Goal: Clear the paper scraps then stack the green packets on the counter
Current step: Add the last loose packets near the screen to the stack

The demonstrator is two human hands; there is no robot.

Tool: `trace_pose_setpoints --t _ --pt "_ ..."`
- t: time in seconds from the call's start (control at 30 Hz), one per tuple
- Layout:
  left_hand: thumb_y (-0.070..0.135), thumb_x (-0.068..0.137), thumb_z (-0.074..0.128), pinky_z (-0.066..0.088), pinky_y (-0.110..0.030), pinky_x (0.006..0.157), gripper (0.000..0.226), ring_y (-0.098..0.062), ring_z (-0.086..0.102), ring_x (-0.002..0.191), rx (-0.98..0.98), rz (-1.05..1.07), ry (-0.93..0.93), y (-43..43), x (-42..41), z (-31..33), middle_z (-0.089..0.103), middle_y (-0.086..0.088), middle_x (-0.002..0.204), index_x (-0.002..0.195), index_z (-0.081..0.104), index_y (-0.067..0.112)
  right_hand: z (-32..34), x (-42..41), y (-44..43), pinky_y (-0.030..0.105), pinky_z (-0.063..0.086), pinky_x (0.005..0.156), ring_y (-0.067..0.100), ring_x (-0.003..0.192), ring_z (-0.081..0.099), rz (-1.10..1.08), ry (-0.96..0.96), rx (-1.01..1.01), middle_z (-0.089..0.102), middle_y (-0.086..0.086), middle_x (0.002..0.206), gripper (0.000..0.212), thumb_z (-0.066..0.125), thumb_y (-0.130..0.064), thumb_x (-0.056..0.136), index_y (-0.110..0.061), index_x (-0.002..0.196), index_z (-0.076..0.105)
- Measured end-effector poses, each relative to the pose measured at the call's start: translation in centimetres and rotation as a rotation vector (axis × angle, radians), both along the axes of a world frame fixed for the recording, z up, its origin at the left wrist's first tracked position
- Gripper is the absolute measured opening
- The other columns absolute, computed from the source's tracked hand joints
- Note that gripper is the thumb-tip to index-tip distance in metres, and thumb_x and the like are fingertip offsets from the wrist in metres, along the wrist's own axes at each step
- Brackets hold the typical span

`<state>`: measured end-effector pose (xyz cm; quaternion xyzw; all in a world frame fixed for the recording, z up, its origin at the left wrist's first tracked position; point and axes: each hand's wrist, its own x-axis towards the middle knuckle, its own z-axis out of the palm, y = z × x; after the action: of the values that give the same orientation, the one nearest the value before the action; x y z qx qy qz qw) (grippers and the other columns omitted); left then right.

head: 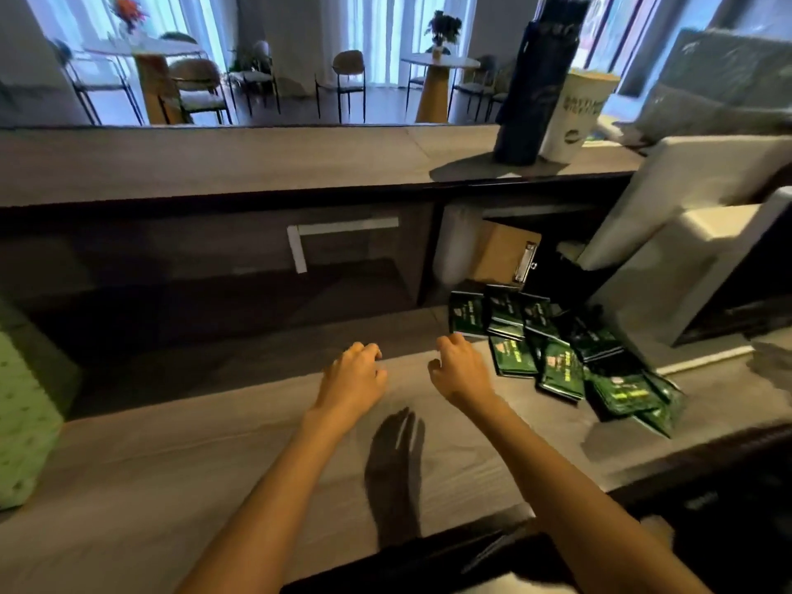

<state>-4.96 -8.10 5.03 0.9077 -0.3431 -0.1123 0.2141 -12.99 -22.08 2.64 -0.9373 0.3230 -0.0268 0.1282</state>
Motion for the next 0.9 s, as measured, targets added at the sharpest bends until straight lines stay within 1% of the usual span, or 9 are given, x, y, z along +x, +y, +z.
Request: trace_pose_setpoints --t 0.1,0.2,0.37,0.47,0.53,0.63,0.73,0.8,0.9 --pt "0.022 0.095 0.045 0.041 -0.034 0.090 0.029 -0.026 0.052 0.112 0.035 -0.033 0.019 -4.3 -0.7 -2.0 0.053 -0.009 0.125 0.120 0.055 0.012 -2.8 -1.2 -5.0 0.039 0.034 0.102 0.034 0.126 0.040 -0.127 0.077 0.002 0.044 0.016 0.136 0.042 0.047 -0.029 0.093 -0.004 0.127 0.047" --pt "0.021 0.095 0.043 0.041 -0.032 0.088 0.028 -0.024 0.053 0.111 0.016 -0.057 0.012 -7.9 -0.9 -3.9 0.053 -0.009 0.123 0.119 0.055 0.011 -5.7 -2.2 -8.7 0.043 0.016 0.115 0.036 0.142 0.015 -0.261 0.154 -0.008 0.022 0.020 0.152 0.059 0.042 -0.038 0.096 -0.005 0.143 0.029" --pt "0.019 0.095 0.044 0.041 -0.029 0.080 0.029 -0.022 0.054 0.107 -0.059 -0.085 -0.004 -12.0 -1.4 -7.3 0.053 -0.008 0.123 0.121 0.054 0.011 -9.8 -2.8 -12.7 0.045 0.007 0.117 0.042 0.144 0.000 -0.393 0.173 0.032 0.001 0.030 0.154 0.065 0.036 -0.042 0.098 -0.009 0.150 0.013" --pt "0.019 0.095 0.044 0.041 -0.030 0.080 0.028 -0.024 0.054 0.107 -0.108 -0.096 -0.036 -13.0 -1.5 -9.3 0.054 -0.009 0.122 0.120 0.055 0.010 -11.3 -2.7 -13.5 0.045 0.012 0.115 0.042 0.143 0.009 -0.427 0.153 0.041 0.010 0.032 0.152 0.064 0.036 -0.043 0.098 -0.010 0.149 0.015" --pt "0.019 0.095 0.045 0.041 -0.029 0.079 0.028 -0.024 0.054 0.106 -0.142 -0.096 -0.040 -13.2 -1.8 -10.5 0.055 -0.010 0.121 0.119 0.056 0.010 -11.9 -2.6 -13.5 0.045 0.024 0.110 0.042 0.135 0.028 -0.404 0.127 -0.035 0.030 0.031 0.145 0.060 0.039 -0.044 0.096 -0.009 0.144 0.026" --pt "0.018 0.094 0.047 0.046 -0.033 0.084 0.025 -0.024 0.056 0.103 -0.190 -0.069 -0.022 -13.1 -2.4 -11.9 0.058 -0.010 0.117 0.115 0.058 0.010 -11.6 -2.8 -12.6 0.039 0.040 0.094 0.036 0.117 0.050 -0.303 0.040 -0.151 0.055 0.021 0.125 0.053 0.050 -0.046 0.090 -0.008 0.126 0.047" --pt "0.017 0.093 0.048 0.049 -0.037 0.086 0.023 -0.028 0.057 0.102 -0.259 0.009 0.039 -12.6 -2.4 -13.0 0.061 -0.013 0.112 0.110 0.060 0.009 -10.7 -3.3 -10.7 0.030 0.038 0.073 0.033 0.107 0.058 -0.241 -0.091 -0.166 0.062 0.015 0.113 0.038 0.053 -0.033 0.088 -0.006 0.114 0.057" --pt "0.018 0.094 0.047 0.053 -0.039 0.084 0.023 -0.028 0.061 0.091 -0.395 0.101 0.211 -12.4 -2.4 -13.4 0.063 -0.015 0.106 0.109 0.060 0.007 -10.4 -3.6 -9.2 0.031 0.039 0.071 0.034 0.104 0.058 -0.201 -0.182 -0.164 0.063 0.017 0.111 0.032 0.050 -0.026 0.090 -0.003 0.110 0.061" --pt "0.026 0.098 0.043 0.054 -0.037 0.069 0.035 -0.027 0.061 0.073 -0.667 0.212 0.680 -11.7 -3.3 -12.9 0.060 -0.024 0.108 0.119 0.050 -0.002 -10.9 -3.8 -7.1 0.036 0.044 0.078 0.037 0.104 0.057 -0.081 -0.322 -0.211 0.064 0.019 0.111 0.030 0.045 -0.021 0.093 -0.005 0.114 0.059"
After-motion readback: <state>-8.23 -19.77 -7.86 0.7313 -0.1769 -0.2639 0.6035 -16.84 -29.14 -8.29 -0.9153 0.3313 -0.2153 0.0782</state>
